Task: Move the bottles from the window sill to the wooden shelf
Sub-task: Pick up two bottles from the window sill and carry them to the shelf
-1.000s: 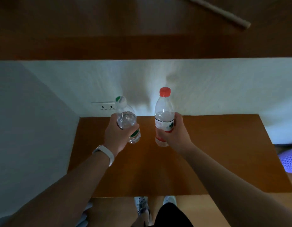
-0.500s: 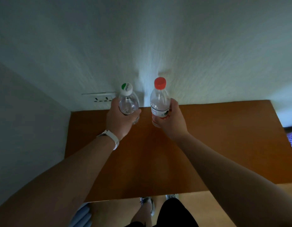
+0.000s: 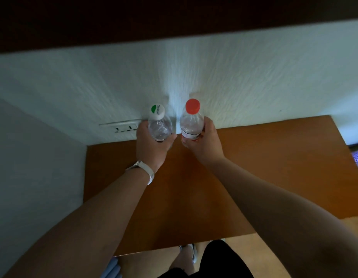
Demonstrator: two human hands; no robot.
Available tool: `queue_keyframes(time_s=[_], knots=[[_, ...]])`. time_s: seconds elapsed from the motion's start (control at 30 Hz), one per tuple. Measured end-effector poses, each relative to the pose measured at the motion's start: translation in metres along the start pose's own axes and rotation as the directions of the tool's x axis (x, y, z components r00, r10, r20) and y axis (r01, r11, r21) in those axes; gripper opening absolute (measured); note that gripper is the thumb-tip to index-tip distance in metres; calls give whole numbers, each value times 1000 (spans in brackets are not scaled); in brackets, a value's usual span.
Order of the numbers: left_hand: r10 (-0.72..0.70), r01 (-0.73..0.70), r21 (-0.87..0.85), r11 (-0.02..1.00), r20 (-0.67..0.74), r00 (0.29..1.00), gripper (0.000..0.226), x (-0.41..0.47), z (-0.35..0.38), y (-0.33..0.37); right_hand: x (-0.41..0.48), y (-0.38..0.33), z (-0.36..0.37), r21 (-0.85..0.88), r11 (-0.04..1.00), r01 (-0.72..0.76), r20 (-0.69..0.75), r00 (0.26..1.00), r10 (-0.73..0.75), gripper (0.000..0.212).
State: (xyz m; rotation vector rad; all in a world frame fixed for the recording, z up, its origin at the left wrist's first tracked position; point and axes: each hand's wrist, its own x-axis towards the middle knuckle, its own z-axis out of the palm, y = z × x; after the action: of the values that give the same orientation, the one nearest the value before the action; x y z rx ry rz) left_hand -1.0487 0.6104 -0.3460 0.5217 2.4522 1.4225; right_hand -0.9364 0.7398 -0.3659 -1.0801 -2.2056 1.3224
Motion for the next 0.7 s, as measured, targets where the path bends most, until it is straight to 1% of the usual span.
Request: queue_keyframes(time_s=[0.2, 0.3, 0.37, 0.43, 0.5, 0.57, 0.6, 0.7], knots=[[-11, 11, -8, 1000, -1, 1000, 78, 1, -3, 4, 3, -2, -1, -12, 1000, -8, 40, 999, 9, 82], [-3, 3, 0, 1000, 58, 998, 76, -5, -12, 5, -3, 0, -6, -47, 999, -17, 101, 995, 21, 91], [12, -14, 17, 1000, 107, 994, 72, -12, -19, 2, -9, 0, -14, -60, 997, -39, 153, 987, 48, 93], [28, -38, 73, 997, 135, 990, 68, -21, -28, 3, -15, -2, -25, -124, 991, -45, 182, 981, 67, 87], [24, -53, 172, 984, 168, 986, 69, -31, -38, 7, -23, -6, -38, -221, 974, -46, 185, 979, 88, 79], [32, -86, 272, 958, 196, 980, 63, -42, -48, 12, -30, -11, -51, -295, 955, -23, 187, 979, 81, 71], [56, -120, 307, 944, 210, 976, 60, -48, -53, 16, -33, -14, -58, -324, 946, 5, 196, 979, 62, 67], [189, -275, 377, 884, 252, 949, 49, -62, -67, 27, -41, -28, -77, -413, 901, 131, 249, 968, -27, 56]])
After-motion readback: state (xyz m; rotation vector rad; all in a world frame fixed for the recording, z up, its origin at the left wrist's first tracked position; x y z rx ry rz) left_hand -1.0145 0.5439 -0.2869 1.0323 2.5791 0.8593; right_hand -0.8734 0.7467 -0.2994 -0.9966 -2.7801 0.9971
